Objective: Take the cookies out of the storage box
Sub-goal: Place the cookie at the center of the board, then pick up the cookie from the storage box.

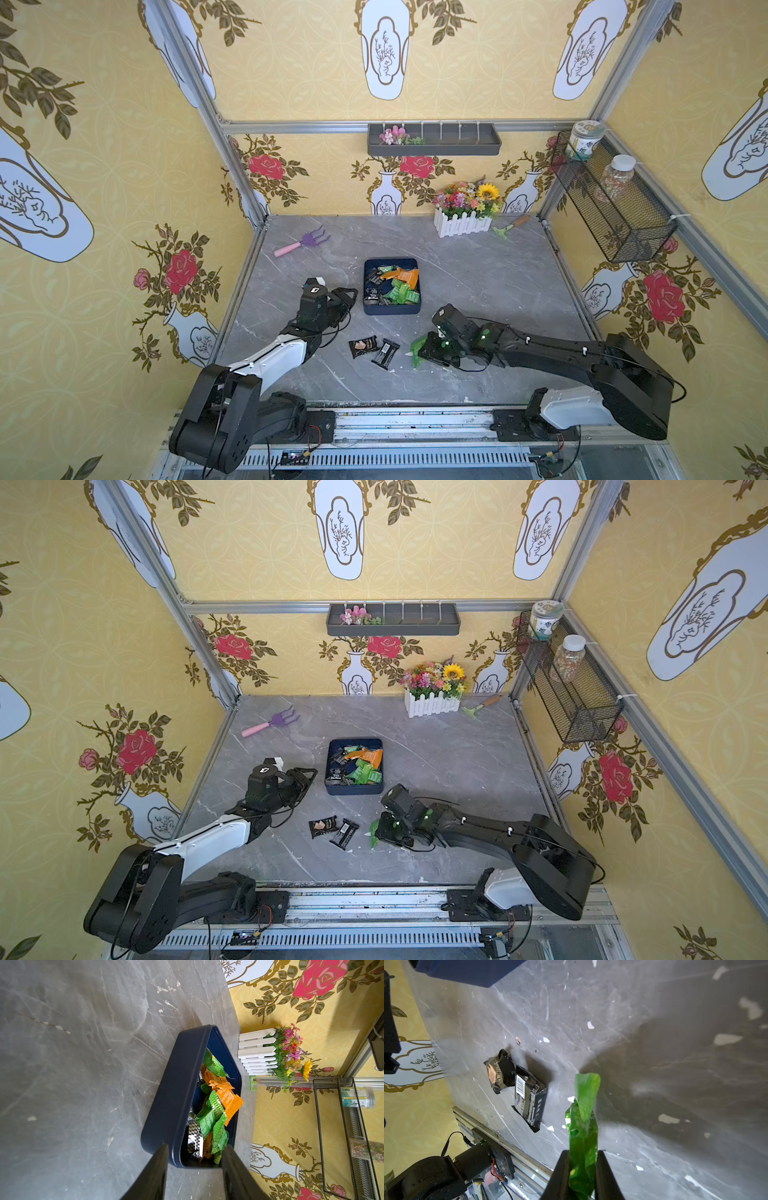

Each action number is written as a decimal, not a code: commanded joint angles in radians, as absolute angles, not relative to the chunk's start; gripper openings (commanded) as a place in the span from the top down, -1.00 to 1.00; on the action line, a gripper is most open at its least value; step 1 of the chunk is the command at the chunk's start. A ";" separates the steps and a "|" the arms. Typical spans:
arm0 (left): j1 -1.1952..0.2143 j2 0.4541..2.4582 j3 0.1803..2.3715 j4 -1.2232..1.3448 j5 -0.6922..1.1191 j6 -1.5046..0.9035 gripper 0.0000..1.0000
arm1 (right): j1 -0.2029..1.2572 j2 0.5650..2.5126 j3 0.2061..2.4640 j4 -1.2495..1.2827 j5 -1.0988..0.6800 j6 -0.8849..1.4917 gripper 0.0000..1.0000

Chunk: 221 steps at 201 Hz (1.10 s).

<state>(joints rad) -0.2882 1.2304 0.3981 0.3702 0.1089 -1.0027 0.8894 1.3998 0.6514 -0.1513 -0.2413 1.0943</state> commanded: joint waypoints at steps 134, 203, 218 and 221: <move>-0.320 1.234 0.502 0.275 0.111 -0.845 0.04 | 0.757 1.466 1.002 -0.347 -0.072 0.792 -0.35; -0.449 1.431 0.832 -0.040 -0.016 -0.418 -0.04 | 0.646 1.499 1.003 -0.283 -0.141 0.800 -0.31; -0.449 1.506 0.889 -0.040 0.019 -0.365 -0.07 | 0.644 1.493 0.995 -0.276 -0.141 0.809 -0.31; -0.449 1.525 0.904 -0.047 0.026 -0.348 -0.08 | 0.644 1.491 0.993 -0.275 -0.141 0.810 -0.31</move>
<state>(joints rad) -0.4469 1.4364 0.8394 0.0101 -0.0189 -0.4965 0.6468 1.4952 1.0016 -0.3099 -0.1299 0.8070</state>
